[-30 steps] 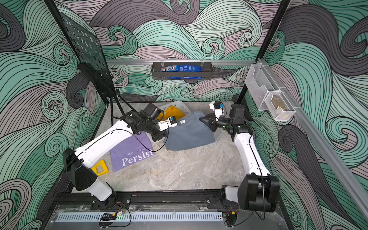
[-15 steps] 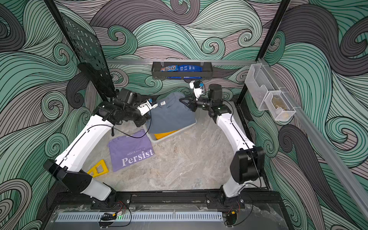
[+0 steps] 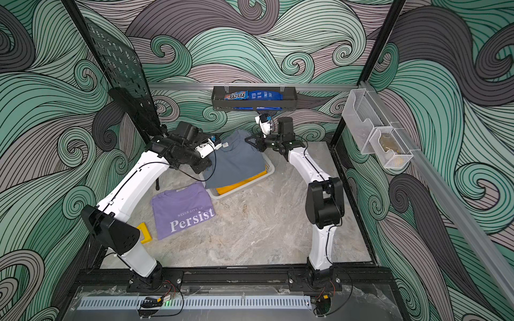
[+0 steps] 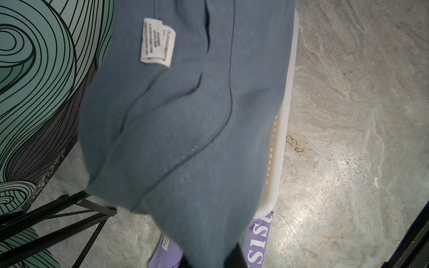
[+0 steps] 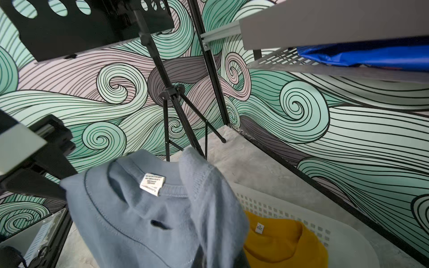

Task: Put the folded t-shirts into the basket
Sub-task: Place the T-shirt in the bin.

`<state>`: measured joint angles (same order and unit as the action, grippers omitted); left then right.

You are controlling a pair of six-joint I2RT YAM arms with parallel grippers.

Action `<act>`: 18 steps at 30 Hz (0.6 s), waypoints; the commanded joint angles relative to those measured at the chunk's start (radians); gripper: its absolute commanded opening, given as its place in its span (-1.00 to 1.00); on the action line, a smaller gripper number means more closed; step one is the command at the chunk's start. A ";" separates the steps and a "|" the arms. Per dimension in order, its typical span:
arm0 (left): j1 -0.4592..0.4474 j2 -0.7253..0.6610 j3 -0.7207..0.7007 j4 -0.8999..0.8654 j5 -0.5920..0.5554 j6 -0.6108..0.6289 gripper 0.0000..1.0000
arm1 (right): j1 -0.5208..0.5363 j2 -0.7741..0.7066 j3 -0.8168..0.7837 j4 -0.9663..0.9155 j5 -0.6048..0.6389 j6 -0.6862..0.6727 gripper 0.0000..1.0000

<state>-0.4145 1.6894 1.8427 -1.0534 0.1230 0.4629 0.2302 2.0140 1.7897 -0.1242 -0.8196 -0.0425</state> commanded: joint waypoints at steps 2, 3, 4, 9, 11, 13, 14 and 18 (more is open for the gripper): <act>0.003 0.019 -0.018 0.020 0.057 -0.039 -1.00 | -0.003 0.050 0.075 -0.068 0.008 -0.059 -1.00; 0.003 0.023 -0.026 0.023 0.065 -0.042 -1.00 | -0.006 0.058 0.081 -0.078 0.009 -0.065 -1.00; 0.003 0.027 -0.034 0.024 0.071 -0.046 -1.00 | -0.009 0.067 0.090 -0.088 0.011 -0.073 -1.00; 0.003 0.050 -0.055 0.024 0.118 -0.056 -1.00 | -0.025 0.103 0.118 -0.139 0.017 -0.104 -1.00; 0.002 0.062 -0.053 0.015 0.153 -0.061 -1.00 | -0.029 0.115 0.128 -0.168 0.023 -0.118 -1.00; 0.003 0.070 -0.051 0.006 0.185 -0.068 -1.00 | -0.028 0.118 0.129 -0.188 0.032 -0.131 -1.00; 0.002 0.073 -0.051 0.004 0.200 -0.073 -1.00 | -0.029 0.121 0.130 -0.196 0.038 -0.135 -1.00; 0.003 0.087 -0.046 -0.002 0.222 -0.089 -1.00 | -0.029 0.144 0.147 -0.221 0.054 -0.144 -1.00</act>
<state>-0.4145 1.7649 1.7821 -1.0401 0.2787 0.3996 0.2062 2.1437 1.9003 -0.3187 -0.7826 -0.1612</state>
